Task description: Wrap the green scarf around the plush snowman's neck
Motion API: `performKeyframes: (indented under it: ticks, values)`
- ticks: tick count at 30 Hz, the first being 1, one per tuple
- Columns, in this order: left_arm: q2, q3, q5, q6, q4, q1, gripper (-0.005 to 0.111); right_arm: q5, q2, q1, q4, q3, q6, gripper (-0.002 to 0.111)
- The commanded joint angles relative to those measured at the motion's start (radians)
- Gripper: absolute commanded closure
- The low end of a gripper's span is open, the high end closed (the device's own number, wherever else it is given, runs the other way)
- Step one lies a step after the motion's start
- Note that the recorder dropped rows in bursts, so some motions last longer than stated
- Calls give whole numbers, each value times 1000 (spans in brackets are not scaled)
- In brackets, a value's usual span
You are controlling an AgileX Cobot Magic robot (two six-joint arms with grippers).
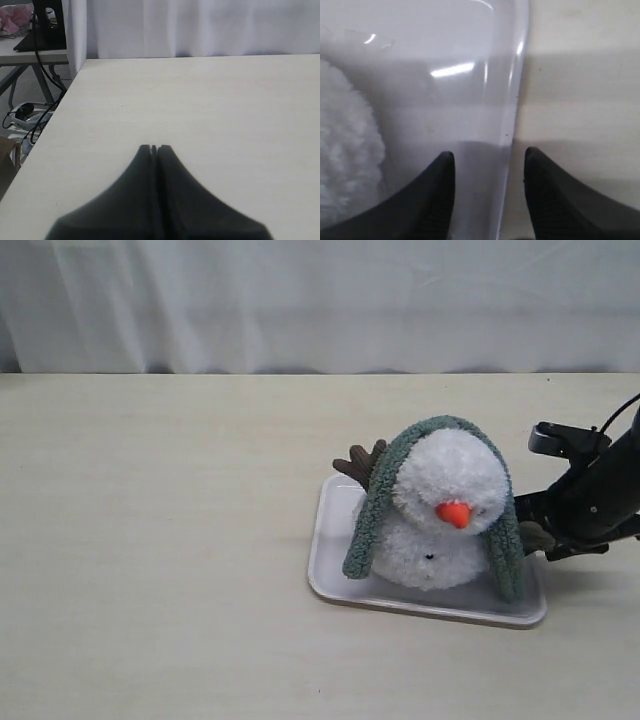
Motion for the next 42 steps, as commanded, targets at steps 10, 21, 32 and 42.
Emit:
performKeyframes:
  ticks: [10,21,32,42]
  values:
    - [-2,4,-13,-2,-4,-5,107,-179,17,-5,2,72,-37,79]
    - [-2,4,-13,-2,-6,-5,107,-259,24,-1,2,70,-190,104]
    - [-2,4,-21,-2,-7,-5,107,-211,24,-1,67,22,-185,88]
    - [-2,4,-21,-2,-7,-5,107,78,-55,-1,-66,-93,-59,67]
